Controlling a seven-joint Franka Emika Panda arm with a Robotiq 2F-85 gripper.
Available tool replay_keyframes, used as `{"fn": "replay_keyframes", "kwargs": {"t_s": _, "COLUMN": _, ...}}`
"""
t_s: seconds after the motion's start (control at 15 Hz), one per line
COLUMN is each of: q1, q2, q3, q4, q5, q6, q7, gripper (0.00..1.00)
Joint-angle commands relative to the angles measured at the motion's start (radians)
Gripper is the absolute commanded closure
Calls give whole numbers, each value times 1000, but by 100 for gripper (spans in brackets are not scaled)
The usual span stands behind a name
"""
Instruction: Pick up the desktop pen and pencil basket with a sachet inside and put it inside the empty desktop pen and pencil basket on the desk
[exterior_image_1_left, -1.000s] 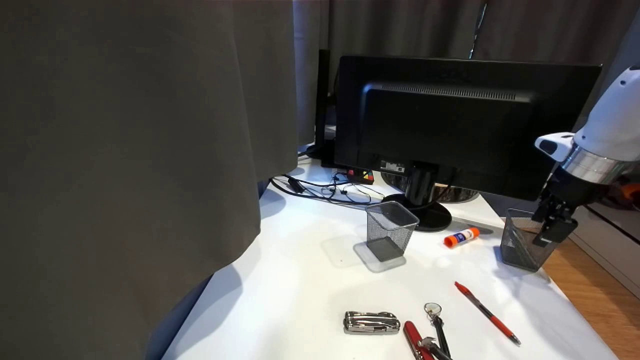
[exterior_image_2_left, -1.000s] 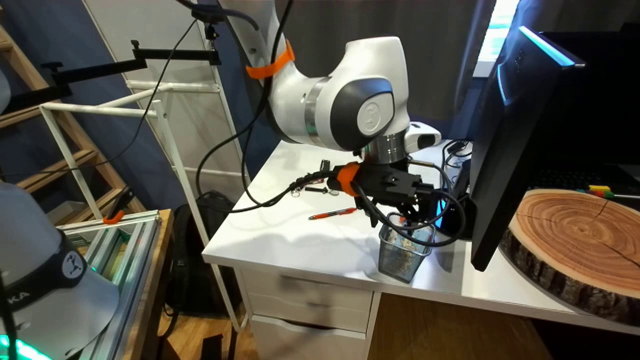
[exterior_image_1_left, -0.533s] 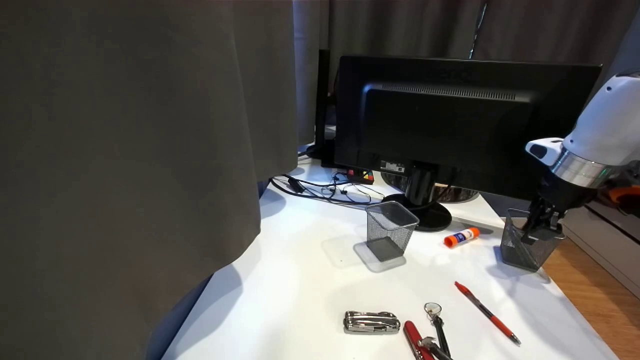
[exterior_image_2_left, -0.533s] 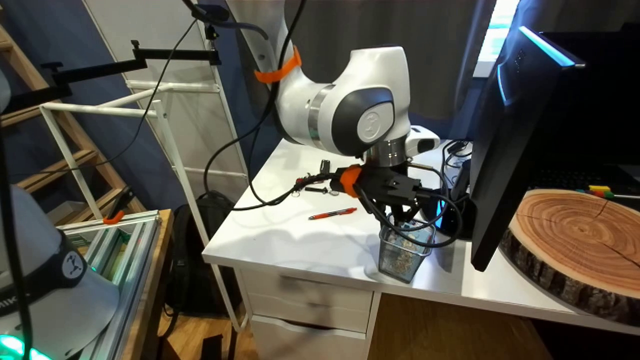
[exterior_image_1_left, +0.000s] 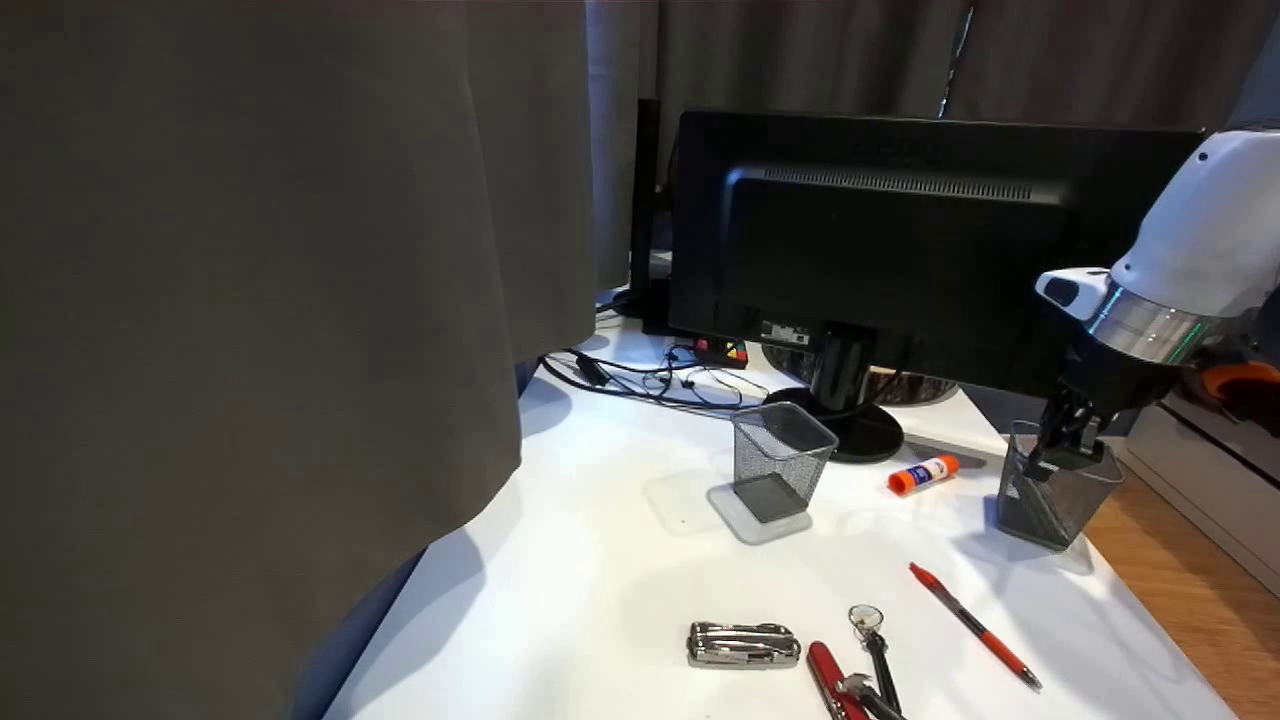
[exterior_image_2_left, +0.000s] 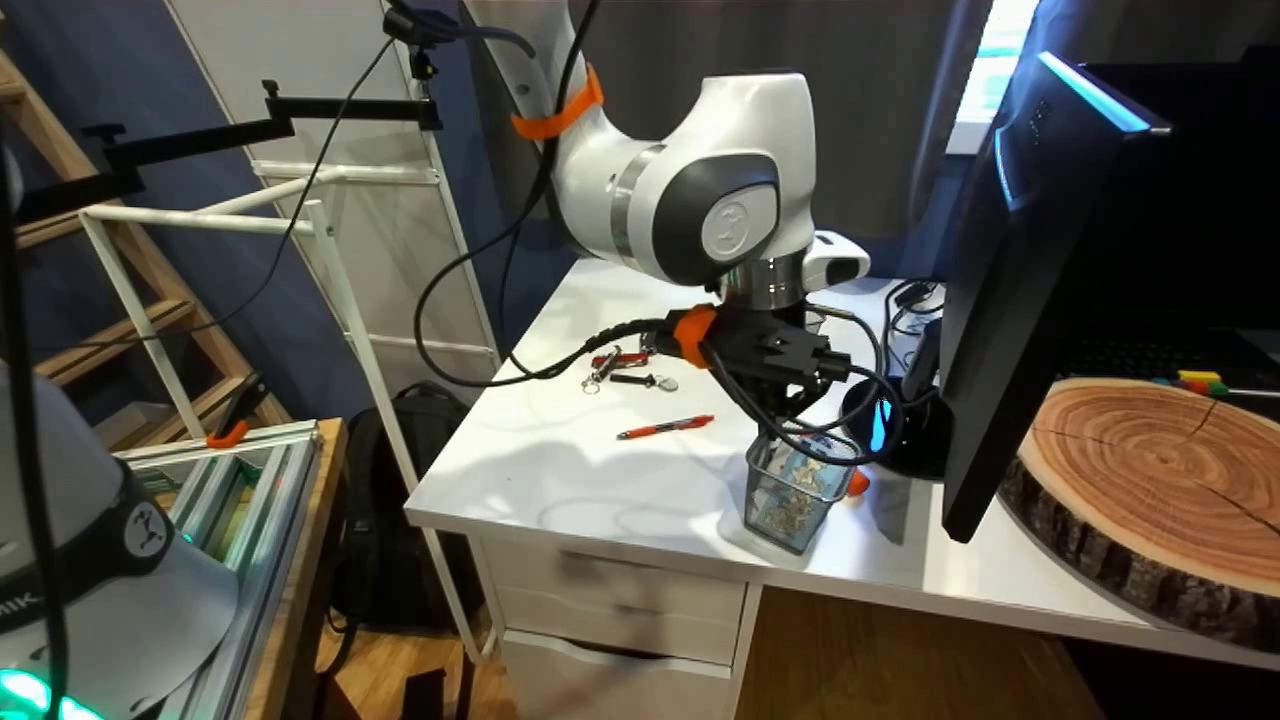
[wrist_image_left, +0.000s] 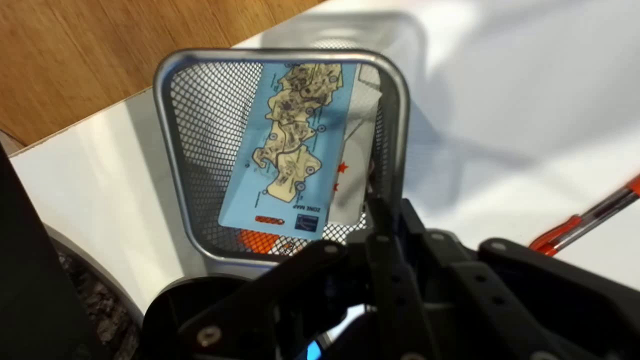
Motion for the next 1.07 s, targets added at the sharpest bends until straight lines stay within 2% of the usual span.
{"fn": "replay_keyframes", "kwargs": {"t_s": 0.0, "q1": 80, "q2": -115, "q3": -33, "q4": -2, "q5": -58, "q6": -82, "q7": 1, "gripper": 96}}
{"fn": "replay_keyframes", "kwargs": {"t_s": 0.2, "q1": 140, "q2": -185, "q3": 3, "q4": 57, "q5": -116, "q6": -228, "q7": -37, "gripper": 96}}
{"fn": "replay_keyframes", "kwargs": {"t_s": 0.4, "q1": 196, "q2": -175, "q3": 72, "q4": 205, "q5": -117, "q6": -388, "q7": -117, "gripper": 96}}
{"fn": "replay_keyframes", "kwargs": {"t_s": 0.47, "q1": 201, "q2": -162, "q3": 82, "q4": 246, "q5": -128, "q6": -403, "q7": -157, "gripper": 96}}
{"fn": "replay_keyframes", "kwargs": {"t_s": 0.53, "q1": 204, "q2": -190, "q3": 83, "q4": 228, "q5": -156, "q6": -391, "q7": -180, "gripper": 96}}
{"fn": "replay_keyframes", "kwargs": {"t_s": 0.6, "q1": 201, "q2": -192, "q3": 86, "q4": 193, "q5": -111, "q6": -372, "q7": -121, "gripper": 96}}
{"fn": "replay_keyframes", "kwargs": {"t_s": 0.67, "q1": 207, "q2": -193, "q3": 92, "q4": 207, "q5": -112, "q6": -377, "q7": -124, "gripper": 93}}
{"fn": "replay_keyframes", "kwargs": {"t_s": 0.8, "q1": 206, "q2": -189, "q3": 91, "q4": 202, "q5": -112, "q6": -377, "q7": -122, "gripper": 93}}
{"fn": "replay_keyframes", "kwargs": {"t_s": 0.87, "q1": 202, "q2": -185, "q3": 90, "q4": 201, "q5": -112, "q6": -377, "q7": -122, "gripper": 97}}
{"fn": "replay_keyframes", "kwargs": {"t_s": 1.0, "q1": 222, "q2": -152, "q3": 95, "q4": 253, "q5": -183, "q6": -349, "q7": -163, "gripper": 97}}
